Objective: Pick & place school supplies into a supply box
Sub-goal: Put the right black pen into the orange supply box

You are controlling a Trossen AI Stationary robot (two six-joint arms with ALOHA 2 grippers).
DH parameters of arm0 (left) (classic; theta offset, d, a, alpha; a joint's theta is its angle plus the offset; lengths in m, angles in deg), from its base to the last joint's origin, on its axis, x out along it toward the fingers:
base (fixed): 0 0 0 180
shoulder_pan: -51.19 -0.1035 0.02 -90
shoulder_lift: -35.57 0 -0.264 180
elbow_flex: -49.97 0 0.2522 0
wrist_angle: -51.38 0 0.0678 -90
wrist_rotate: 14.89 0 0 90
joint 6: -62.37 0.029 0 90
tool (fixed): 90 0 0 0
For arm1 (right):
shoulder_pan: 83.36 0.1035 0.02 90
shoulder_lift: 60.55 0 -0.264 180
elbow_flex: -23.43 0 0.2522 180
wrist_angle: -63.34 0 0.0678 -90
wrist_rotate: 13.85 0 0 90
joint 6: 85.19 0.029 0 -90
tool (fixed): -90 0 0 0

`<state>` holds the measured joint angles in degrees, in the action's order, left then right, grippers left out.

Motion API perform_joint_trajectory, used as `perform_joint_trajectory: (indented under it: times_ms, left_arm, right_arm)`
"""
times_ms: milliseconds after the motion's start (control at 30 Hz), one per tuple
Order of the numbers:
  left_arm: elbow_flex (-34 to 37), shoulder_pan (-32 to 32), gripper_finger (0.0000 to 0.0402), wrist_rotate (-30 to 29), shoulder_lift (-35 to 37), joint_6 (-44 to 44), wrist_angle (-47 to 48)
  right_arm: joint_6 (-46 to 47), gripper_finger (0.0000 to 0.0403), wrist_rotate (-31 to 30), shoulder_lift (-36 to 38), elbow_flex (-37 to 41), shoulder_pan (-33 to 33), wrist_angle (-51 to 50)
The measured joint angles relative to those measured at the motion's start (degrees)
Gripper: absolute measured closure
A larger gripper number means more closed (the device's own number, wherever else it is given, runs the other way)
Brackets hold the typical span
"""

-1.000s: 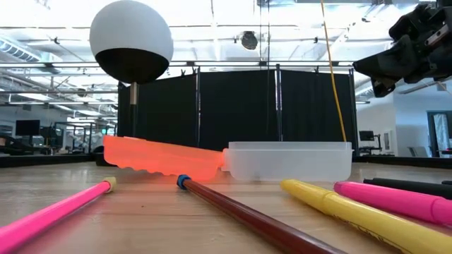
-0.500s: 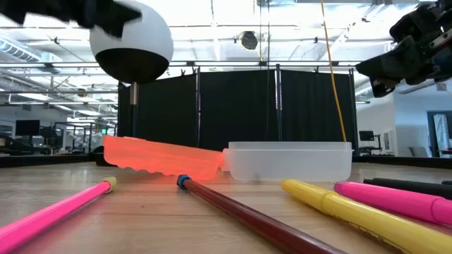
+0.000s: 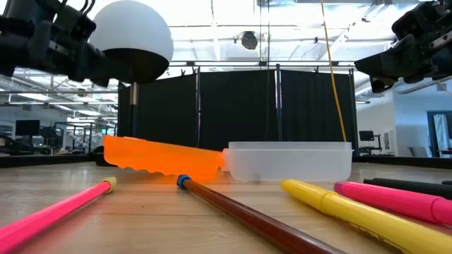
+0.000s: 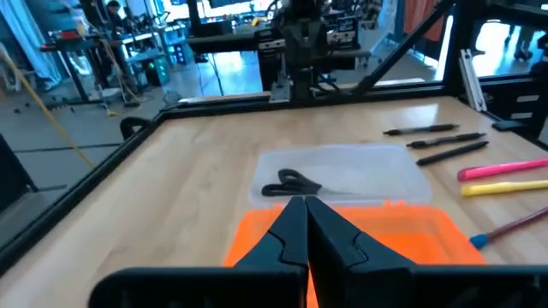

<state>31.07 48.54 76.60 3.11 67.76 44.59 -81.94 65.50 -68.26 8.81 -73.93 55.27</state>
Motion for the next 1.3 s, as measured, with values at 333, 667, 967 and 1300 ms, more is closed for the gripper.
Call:
perform_joint_trajectory:
  times_ms: [333,667,967,1300]
  left_arm:
    - [3.4,-2.0,0.0398,-1.1,0.0,0.3,-4.3]
    - [3.4,-2.0,0.0356,-12.0,0.0,-1.7,-7.0]
    - [3.4,-2.0,0.0349,-12.1,-0.1,1.3,-8.8]
    - [3.4,-2.0,0.0350,-12.1,-0.1,3.6,-13.3]
  right_arm:
    - [-0.3,0.0403,0.1,-0.3,0.0,0.0,0.1]
    - [-0.7,0.0403,-7.7,-9.7,-12.1,3.7,4.3]
    - [15.8,0.0403,-13.3,-41.4,-44.3,12.2,-25.3]
    - [48.3,0.0403,-5.7,-75.6,-83.2,21.9,-62.7]
